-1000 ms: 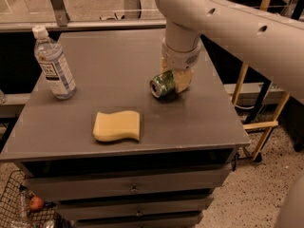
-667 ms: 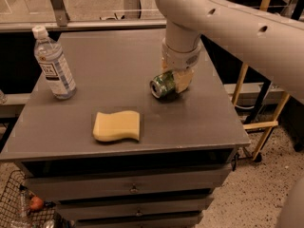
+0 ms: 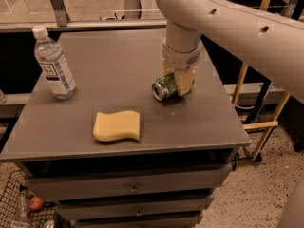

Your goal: Knock green can over

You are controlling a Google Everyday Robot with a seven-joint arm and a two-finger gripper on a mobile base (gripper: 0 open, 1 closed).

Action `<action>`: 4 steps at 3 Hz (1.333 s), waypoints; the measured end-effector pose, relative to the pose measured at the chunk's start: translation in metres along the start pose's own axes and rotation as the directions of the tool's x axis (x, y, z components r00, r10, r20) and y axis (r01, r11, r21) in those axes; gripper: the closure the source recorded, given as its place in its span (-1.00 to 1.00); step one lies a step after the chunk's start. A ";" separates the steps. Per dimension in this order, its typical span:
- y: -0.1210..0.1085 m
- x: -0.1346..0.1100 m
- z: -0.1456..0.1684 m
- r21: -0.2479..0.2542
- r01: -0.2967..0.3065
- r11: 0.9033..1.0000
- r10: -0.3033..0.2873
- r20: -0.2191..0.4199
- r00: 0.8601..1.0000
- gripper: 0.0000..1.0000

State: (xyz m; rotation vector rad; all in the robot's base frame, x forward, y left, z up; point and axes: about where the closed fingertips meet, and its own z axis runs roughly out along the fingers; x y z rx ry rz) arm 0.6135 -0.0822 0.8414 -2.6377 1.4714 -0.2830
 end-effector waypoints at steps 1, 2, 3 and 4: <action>0.000 0.000 0.000 0.001 0.000 1.000 0.000 0.000 1.000 -0.92; 0.002 0.003 -0.003 0.026 -0.023 0.999 0.022 0.033 0.999 -1.00; 0.012 0.015 -0.020 0.086 -0.091 0.992 0.083 0.091 0.992 -1.00; 0.035 0.031 -0.040 0.150 -0.192 0.970 0.167 0.164 0.972 -1.00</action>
Offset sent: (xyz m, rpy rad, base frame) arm -0.0003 -0.0087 0.0094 0.1093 -0.0085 -0.0339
